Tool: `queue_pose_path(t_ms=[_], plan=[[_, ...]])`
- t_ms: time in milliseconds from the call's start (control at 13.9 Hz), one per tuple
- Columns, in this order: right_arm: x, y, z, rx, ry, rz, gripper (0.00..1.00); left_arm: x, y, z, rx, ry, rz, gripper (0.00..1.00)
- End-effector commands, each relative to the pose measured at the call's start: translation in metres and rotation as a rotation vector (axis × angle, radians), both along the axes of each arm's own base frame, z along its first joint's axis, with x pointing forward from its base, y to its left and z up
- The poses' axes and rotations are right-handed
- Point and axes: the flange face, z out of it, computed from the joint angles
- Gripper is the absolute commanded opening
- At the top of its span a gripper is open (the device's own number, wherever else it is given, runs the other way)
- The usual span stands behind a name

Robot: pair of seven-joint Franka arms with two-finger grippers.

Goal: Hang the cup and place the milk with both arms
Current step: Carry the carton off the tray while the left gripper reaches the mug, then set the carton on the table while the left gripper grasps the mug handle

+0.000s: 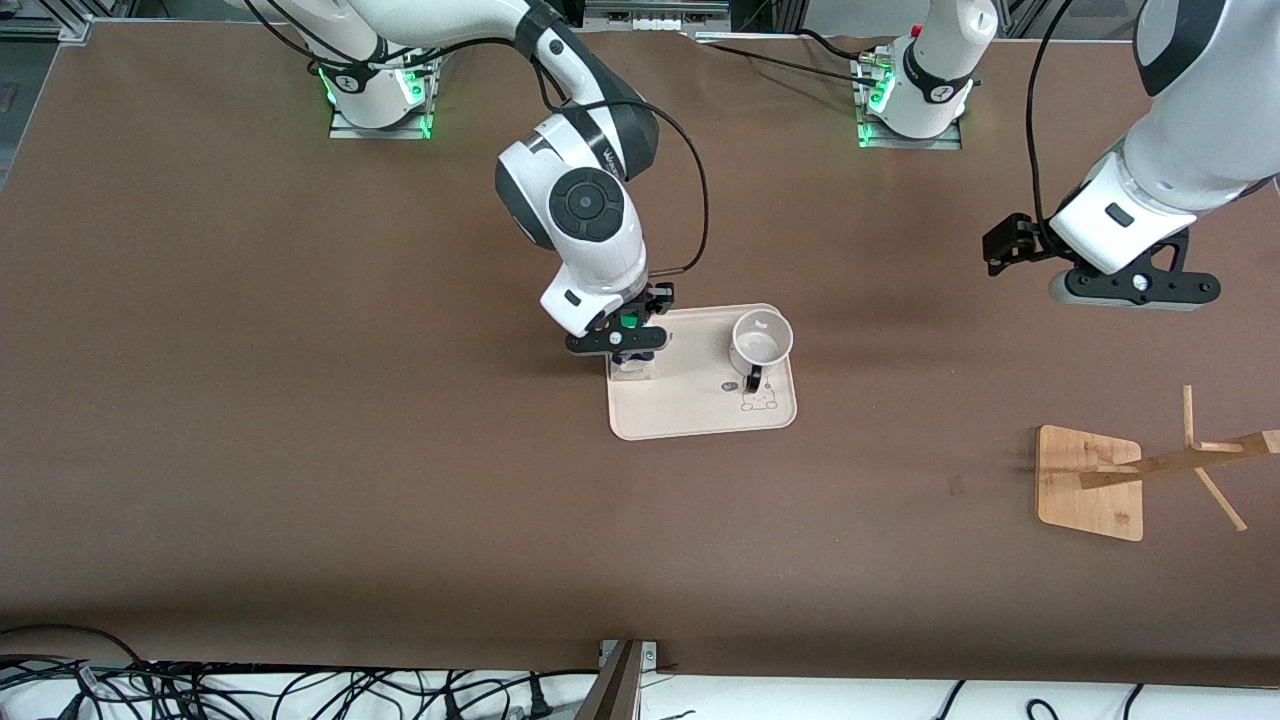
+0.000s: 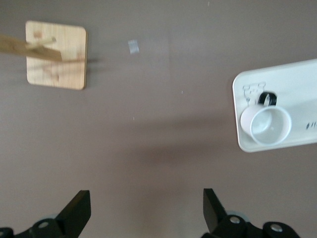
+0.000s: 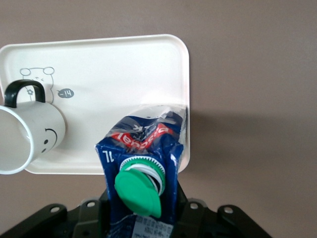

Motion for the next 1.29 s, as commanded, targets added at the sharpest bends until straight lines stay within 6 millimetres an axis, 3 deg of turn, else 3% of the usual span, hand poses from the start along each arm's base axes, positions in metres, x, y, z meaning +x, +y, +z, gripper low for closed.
queue_pose_path(t_ms=[0, 72, 215, 287, 359, 502, 717, 789, 933, 1004, 1148, 1220], plan=[[0.001, -0.009, 0.034, -0.006, 0.002, -0.008, 0.46, 0.002, -0.005, -0.007, -0.006, 0.062, -0.005, 1.00], [0.003, -0.016, 0.043, -0.013, 0.010, -0.013, 0.46, 0.000, -0.006, -0.013, -0.004, 0.080, -0.006, 1.00], [0.017, -0.047, 0.078, 0.018, -0.016, 0.020, 0.46, 0.010, -0.040, -0.040, -0.004, 0.105, -0.049, 1.00], [0.021, -0.072, 0.087, -0.006, 0.007, 0.033, 0.46, 0.019, -0.059, -0.055, -0.013, 0.078, -0.069, 1.00], [0.028, -0.095, 0.095, -0.028, 0.015, 0.027, 0.49, 0.031, -0.086, -0.068, -0.032, 0.006, -0.069, 1.00], [0.044, -0.155, 0.101, -0.052, 0.010, 0.053, 0.49, 0.048, -0.142, -0.119, -0.049, -0.069, 0.003, 1.00], [0.063, -0.246, 0.090, -0.069, 0.025, 0.088, 0.49, 0.047, -0.247, -0.190, -0.078, -0.155, 0.101, 1.00], [0.066, -0.281, 0.092, -0.020, 0.038, 0.078, 0.49, 0.039, -0.271, -0.211, -0.045, -0.164, 0.118, 1.00], [0.070, -0.354, 0.078, 0.026, 0.060, 0.111, 0.50, 0.022, -0.299, -0.225, 0.036, -0.215, 0.117, 1.00], [0.070, -0.379, 0.071, 0.025, 0.049, 0.120, 0.51, 0.018, -0.304, -0.225, 0.052, -0.230, 0.125, 1.00], [0.067, -0.417, 0.048, 0.015, 0.043, 0.132, 0.51, 0.010, -0.305, -0.227, 0.077, -0.211, 0.122, 1.00], [0.064, -0.427, 0.041, 0.016, 0.035, 0.131, 0.52, 0.004, -0.307, -0.236, 0.105, -0.183, 0.122, 1.00]])
